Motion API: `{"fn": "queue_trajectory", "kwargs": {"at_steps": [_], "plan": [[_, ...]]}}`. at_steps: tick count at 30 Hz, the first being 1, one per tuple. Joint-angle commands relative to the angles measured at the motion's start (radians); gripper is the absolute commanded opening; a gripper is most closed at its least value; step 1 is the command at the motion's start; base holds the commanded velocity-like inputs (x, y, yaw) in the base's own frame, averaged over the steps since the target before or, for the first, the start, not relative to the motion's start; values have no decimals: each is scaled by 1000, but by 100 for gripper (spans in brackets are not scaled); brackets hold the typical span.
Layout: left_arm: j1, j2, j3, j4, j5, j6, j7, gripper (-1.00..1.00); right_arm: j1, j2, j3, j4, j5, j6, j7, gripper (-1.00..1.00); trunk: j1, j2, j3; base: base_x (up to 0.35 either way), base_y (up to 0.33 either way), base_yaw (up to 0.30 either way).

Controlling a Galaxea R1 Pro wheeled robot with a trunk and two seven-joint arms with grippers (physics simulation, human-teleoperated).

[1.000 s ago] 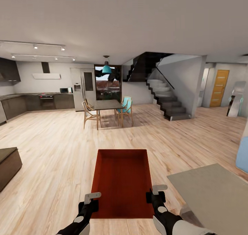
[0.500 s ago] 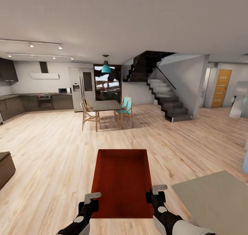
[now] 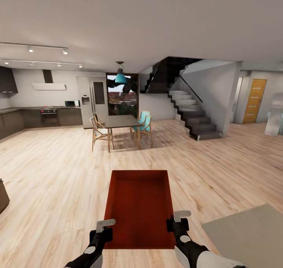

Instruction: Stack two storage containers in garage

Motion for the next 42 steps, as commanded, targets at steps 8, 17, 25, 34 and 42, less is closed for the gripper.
{"fn": "queue_trajectory", "kwargs": {"at_steps": [8,17,25,34,42], "plan": [[-1,1,21,-4,-11,1,10,-100,-1,-3,-41,0,2,3,29,-100,1,-1,-1,324,0,0],[-1,1,21,-5,-11,1,10,-100,0,-2,-41,0,2,2,29,-100,1,-1,-1,324,0,0],[-1,1,21,-5,-11,1,10,-100,0,-1,-41,0,2,3,29,-100,1,-1,-1,324,0,0],[-1,1,21,-4,-11,1,10,-100,-1,0,-41,0,2,2,27,-100,1,-1,-1,324,0,-132],[-1,1,21,-4,-11,1,10,-100,0,0,-41,0,2,2,25,-100,1,-1,-1,324,55,-276]]}}
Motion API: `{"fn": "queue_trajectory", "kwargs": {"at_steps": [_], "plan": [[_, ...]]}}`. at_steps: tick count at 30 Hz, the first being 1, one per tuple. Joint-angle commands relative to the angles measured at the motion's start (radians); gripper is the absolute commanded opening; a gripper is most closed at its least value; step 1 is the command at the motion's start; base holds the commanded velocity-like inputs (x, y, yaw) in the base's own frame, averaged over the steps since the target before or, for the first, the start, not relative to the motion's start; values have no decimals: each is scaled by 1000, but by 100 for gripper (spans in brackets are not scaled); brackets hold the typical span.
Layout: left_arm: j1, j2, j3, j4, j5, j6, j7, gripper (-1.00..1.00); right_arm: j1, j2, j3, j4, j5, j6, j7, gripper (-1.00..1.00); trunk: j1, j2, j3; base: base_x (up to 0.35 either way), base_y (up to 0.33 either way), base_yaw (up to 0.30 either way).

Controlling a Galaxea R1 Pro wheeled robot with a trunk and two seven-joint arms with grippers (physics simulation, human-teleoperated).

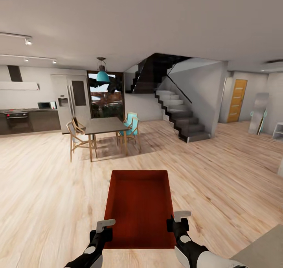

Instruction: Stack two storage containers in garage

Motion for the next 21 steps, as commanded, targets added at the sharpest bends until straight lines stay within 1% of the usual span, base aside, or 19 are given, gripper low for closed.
{"fn": "queue_trajectory", "kwargs": {"at_steps": [1,4,7,21], "plan": [[-1,1,23,-5,-13,1,9,-100,-1,0,-40,1,1,2,24,-100,1,-1,-1,324,110,-281],[-1,1,23,-5,-13,1,9,-100,-2,0,-40,1,1,1,24,-100,1,-1,-1,322,140,-271],[-1,1,23,-5,-13,1,9,-100,-2,0,-40,1,1,1,24,-100,1,-1,-1,319,171,-150],[-1,1,23,-5,-13,1,9,-100,-1,0,-40,1,0,3,24,-100,1,-1,-1,317,183,-10]]}}
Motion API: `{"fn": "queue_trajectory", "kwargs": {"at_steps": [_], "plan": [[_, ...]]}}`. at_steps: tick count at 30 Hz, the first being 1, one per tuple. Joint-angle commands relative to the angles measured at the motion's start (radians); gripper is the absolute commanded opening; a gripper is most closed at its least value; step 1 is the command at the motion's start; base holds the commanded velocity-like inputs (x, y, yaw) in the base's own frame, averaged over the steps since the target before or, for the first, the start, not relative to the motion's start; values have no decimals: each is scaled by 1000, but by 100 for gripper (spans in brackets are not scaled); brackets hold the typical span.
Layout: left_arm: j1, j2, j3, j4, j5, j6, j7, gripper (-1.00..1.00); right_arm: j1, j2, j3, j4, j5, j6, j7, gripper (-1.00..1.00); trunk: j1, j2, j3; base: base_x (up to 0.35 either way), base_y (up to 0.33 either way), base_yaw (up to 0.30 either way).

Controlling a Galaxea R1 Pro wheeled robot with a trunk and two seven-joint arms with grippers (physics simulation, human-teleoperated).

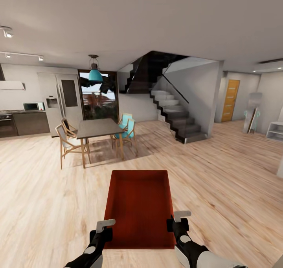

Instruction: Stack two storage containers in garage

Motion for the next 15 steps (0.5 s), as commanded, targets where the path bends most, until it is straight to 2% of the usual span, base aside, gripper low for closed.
{"fn": "queue_trajectory", "kwargs": {"at_steps": [1,8,15], "plan": [[-1,1,24,-5,-15,1,8,-100,-1,0,-39,1,-1,2,24,-100,1,-1,-1,317,184,0],[-1,1,24,-5,-15,1,8,-100,-1,1,-40,1,-1,1,22,-100,1,-1,-1,317,181,-21],[-1,1,24,-5,-15,1,8,-100,-2,1,-40,1,-1,0,20,-100,1,-1,-1,317,128,-240]]}}
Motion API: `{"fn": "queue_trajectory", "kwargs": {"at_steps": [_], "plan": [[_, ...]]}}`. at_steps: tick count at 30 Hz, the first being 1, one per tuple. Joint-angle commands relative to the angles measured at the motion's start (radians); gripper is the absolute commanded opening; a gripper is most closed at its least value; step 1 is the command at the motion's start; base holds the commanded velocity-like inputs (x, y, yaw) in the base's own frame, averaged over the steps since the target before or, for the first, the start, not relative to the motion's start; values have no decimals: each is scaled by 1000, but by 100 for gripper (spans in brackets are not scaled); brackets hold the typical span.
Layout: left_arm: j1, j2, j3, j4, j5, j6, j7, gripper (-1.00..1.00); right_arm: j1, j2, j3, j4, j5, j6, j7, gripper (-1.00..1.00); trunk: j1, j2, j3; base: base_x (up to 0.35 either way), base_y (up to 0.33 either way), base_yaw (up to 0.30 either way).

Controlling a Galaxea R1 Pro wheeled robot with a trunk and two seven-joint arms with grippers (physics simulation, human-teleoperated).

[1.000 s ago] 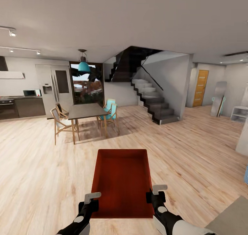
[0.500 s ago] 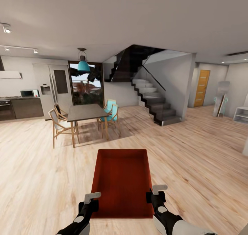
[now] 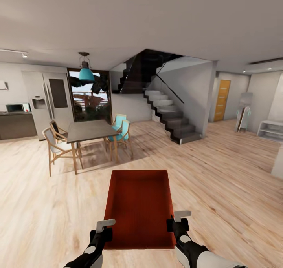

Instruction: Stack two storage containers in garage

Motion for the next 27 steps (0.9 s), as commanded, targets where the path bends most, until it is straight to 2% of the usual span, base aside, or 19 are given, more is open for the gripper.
{"fn": "queue_trajectory", "kwargs": {"at_steps": [1,27], "plan": [[-1,1,23,-4,-13,1,8,-100,-1,0,-41,1,1,2,22,-100,1,-1,-1,320,94,-276],[-1,1,22,-5,-15,0,8,-100,-2,0,-42,1,1,2,24,-100,1,-1,-1,321,79,-279]]}}
